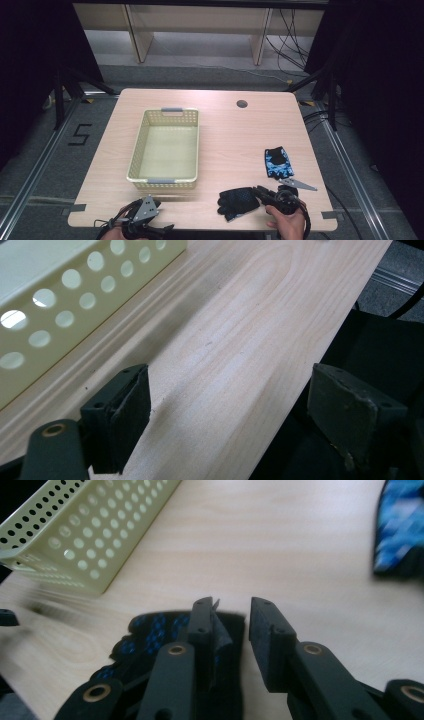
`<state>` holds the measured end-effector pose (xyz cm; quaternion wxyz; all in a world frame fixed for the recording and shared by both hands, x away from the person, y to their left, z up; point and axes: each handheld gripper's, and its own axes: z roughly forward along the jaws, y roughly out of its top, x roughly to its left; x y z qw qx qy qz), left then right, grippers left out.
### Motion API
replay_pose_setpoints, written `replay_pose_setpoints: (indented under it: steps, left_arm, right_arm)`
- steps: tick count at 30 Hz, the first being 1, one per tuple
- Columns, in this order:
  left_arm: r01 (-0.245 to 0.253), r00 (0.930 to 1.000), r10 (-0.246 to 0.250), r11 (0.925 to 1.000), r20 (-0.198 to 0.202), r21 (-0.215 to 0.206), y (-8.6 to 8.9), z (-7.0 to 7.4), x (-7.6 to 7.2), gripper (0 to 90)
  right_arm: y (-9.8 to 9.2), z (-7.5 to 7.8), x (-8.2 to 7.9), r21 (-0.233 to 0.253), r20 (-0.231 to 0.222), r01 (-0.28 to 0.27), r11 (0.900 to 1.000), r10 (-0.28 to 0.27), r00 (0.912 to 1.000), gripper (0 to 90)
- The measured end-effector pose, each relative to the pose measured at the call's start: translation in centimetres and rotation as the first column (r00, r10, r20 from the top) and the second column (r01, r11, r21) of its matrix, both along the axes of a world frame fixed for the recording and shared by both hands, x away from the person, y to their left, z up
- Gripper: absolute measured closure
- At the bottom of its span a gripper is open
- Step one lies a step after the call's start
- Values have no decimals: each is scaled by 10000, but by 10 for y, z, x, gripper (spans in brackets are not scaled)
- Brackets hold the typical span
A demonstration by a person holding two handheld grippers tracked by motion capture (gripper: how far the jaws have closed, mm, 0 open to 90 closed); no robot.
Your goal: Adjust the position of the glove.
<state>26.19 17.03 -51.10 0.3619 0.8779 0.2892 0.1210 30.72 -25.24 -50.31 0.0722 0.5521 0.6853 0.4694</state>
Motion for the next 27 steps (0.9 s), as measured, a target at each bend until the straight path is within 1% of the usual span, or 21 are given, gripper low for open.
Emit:
replay_pose_setpoints:
  steps: [1,2,3,4,5,6,7,8,9,10,11,13,15,17,20,21,22,23,24,26,27]
  left_arm:
    - [-14,10000,14,10000,6,-7,0,0,0,171]
    - [-10,10000,10,10000,0,-12,0,0,0,171]
    - [50,10000,-50,10000,-34,-66,0,0,0,172]
    - [54,9999,-56,9998,-120,-168,-1,-1,-1,172]
    - [7,10000,-8,9999,-68,-111,-1,0,-1,172]
    - [14,10000,-14,9999,-61,-112,-1,-1,-1,172]
    - [4,10000,-5,9999,-62,-119,-1,-1,-1,172]
    - [-2,10000,1,9999,-67,-124,-1,-1,-1,172]
    - [-14,10000,13,9999,-61,-107,-1,-1,0,172]
    - [-9,10000,8,10000,-69,-77,-1,-1,0,172]
    - [82,10000,-82,10000,48,-3,0,0,1,172]
    - [-82,9999,82,10000,-64,0,0,-1,1,172]
    - [-50,10000,50,10000,-66,6,0,-1,1,172]
    - [-41,10000,40,10000,-90,-66,0,-1,1,172]
    - [78,10000,-78,10000,44,52,0,0,1,172]
    - [129,9999,-130,9999,109,69,1,0,2,172]
    - [-122,9999,120,9996,-72,-252,-1,-1,0,172]
    - [-71,9999,69,9999,-102,-156,0,-1,1,172]
    - [-73,9999,72,9999,-103,-75,-1,-2,1,172]
    - [-55,10000,54,10000,-53,-69,0,-1,1,172]
    - [-60,10000,59,10000,-79,-44,0,-1,2,172]
  right_arm:
    - [0,5,-1,90,-72,129,9999,-129,9999,751]
    - [-6,9,3,-553,524,-117,9984,146,9985,798]
    - [-10,14,4,-866,765,-158,9961,224,9968,845]
    - [-13,19,4,-1039,795,154,9945,-71,9968,883]
    - [-19,24,6,-1608,998,75,9870,87,9950,900]
    - [-22,28,8,-2162,1008,343,9757,-127,9948,900]
    - [-30,31,13,-3083,1402,341,9507,100,9901,900]
    - [-36,34,16,-3637,1435,472,9303,59,9896,900]
    - [-40,35,19,-3920,1468,775,9167,-209,9889,900]
    - [-44,35,22,-3957,1469,951,9134,-393,9884,900]
    - [-52,36,27,-4288,1565,915,8988,-258,9873,900]
    - [-62,32,35,-4259,1359,1073,8984,-537,9893,900]
    - [-68,28,41,-4345,1250,1057,8945,-563,9906,900]
    - [-74,24,47,-4503,1082,1145,8855,-732,9914,900]
    - [-79,18,56,-4486,915,1158,8862,-833,9923,900]
    - [-79,15,60,-4555,927,1129,8831,-791,9926,900]
    - [-80,15,62,-4795,744,963,8723,-689,9948,900]
    - [-80,13,64,-4932,768,966,8645,-674,9948,900]
    - [-77,12,65,-4791,527,984,8722,-833,9951,900]
    - [-80,8,70,-5123,572,609,8567,-367,9977,900]
    - [-76,7,71,-4969,342,783,8642,-707,9969,900]
